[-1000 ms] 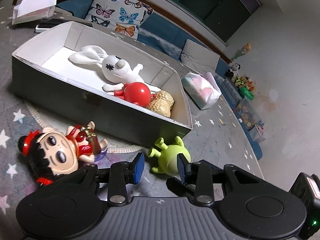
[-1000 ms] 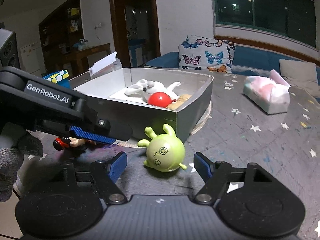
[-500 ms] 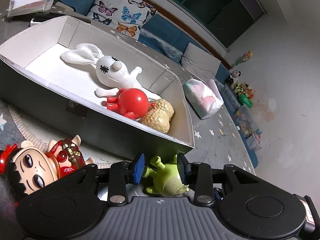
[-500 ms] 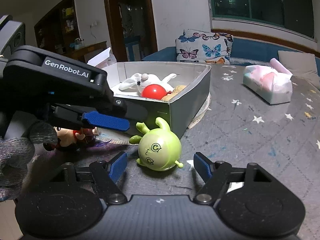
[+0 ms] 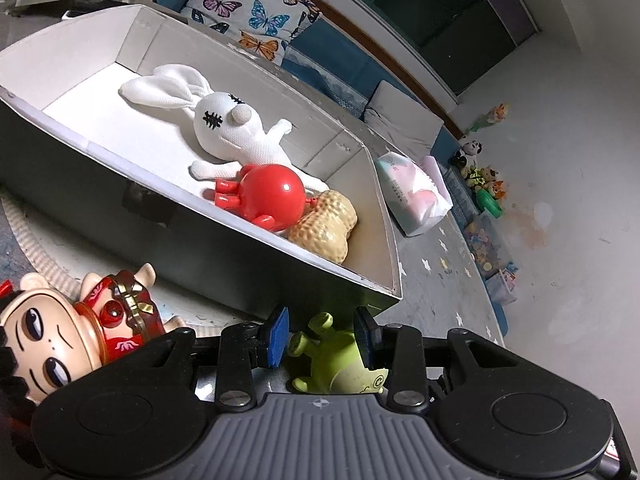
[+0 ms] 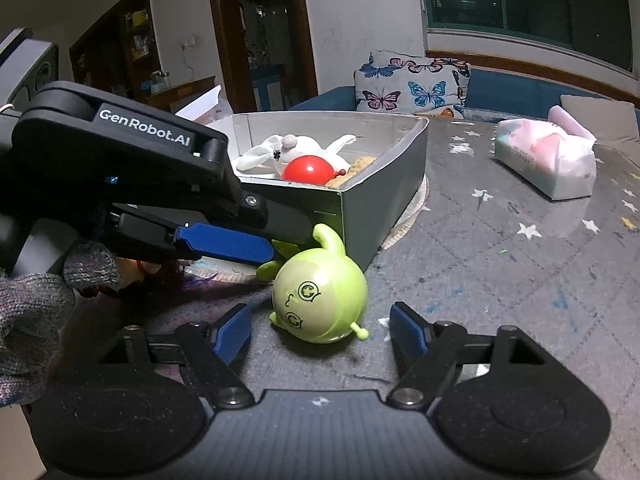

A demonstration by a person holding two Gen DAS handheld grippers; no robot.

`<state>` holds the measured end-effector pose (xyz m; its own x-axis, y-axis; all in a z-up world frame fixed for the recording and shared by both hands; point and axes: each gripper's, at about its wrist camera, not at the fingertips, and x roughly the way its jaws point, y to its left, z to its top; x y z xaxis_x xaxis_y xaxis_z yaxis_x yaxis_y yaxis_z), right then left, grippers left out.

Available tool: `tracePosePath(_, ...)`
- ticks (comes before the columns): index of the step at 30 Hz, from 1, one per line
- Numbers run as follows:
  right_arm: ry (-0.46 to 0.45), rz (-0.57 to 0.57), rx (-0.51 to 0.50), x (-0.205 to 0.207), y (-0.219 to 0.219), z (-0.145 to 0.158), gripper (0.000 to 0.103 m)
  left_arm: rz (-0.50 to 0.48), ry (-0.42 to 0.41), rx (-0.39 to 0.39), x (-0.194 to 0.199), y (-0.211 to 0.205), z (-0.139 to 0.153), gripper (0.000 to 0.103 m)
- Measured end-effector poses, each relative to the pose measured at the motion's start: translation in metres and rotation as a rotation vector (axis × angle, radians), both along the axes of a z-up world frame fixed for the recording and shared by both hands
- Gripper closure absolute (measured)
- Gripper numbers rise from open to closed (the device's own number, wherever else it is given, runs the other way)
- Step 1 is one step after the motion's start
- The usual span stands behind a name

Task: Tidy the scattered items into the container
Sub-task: 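Grasp the green alien toy with the left tool and lift it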

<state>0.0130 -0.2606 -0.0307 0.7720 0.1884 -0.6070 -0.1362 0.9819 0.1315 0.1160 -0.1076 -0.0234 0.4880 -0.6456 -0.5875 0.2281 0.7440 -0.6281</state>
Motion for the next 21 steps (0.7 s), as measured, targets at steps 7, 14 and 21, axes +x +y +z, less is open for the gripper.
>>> tracePosePath(7, 0.003, 0.031, 0.013, 0.002, 0.0035, -0.0014, 0.006, -0.003, 0.028, -0.021, 0.0041, 0.001, -0.0057, 0.065)
tracePosePath(14, 0.012, 0.047, 0.014, 0.004, 0.0059, -0.0012, 0.0, -0.005, 0.04, -0.036, 0.0056, 0.0021, -0.0076, 0.069)
tracePosePath(21, 0.007, 0.047, 0.018, 0.0052, 0.0059, -0.0018, 0.0, -0.007, 0.054, -0.061, 0.0074, 0.0044, -0.0102, 0.075)
